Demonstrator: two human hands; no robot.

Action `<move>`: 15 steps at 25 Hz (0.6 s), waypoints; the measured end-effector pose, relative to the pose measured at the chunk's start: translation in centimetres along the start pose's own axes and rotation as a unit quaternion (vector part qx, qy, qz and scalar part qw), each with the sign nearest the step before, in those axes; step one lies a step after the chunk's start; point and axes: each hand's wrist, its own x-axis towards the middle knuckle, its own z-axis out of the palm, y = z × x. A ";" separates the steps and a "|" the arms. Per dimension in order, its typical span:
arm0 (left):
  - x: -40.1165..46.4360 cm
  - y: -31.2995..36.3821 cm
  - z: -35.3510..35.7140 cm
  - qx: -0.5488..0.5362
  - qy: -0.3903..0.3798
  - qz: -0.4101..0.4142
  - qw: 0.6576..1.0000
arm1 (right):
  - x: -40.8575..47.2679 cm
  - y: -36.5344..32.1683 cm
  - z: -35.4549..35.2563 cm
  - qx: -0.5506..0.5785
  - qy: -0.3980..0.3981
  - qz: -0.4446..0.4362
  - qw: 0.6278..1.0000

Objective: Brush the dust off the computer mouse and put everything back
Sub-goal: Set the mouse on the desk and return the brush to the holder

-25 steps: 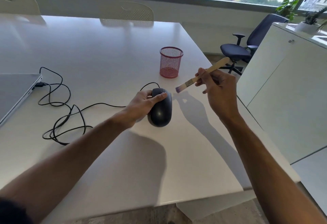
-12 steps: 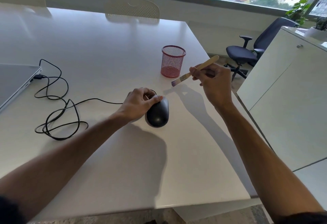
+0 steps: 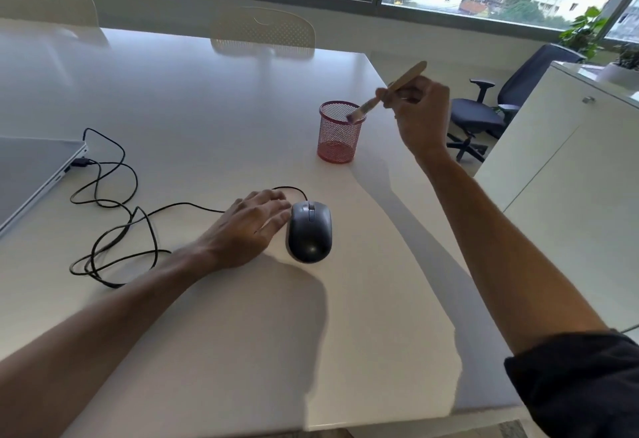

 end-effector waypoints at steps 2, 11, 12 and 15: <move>-0.3 -0.6 0.0 0.035 -0.020 0.012 0.999 | 1.5 0.1 0.9 -0.031 0.002 0.010 0.999; -0.3 -0.7 0.3 0.048 -0.001 0.024 0.999 | 2.5 2.3 5.7 -0.151 -0.033 0.087 0.984; -0.3 -0.7 0.3 0.050 -0.002 0.023 0.998 | 2.4 2.5 5.9 -0.157 -0.038 0.091 0.983; -0.2 -0.6 0.4 0.048 0.000 0.024 0.999 | 1.9 3.0 5.8 -0.176 -0.019 0.098 0.979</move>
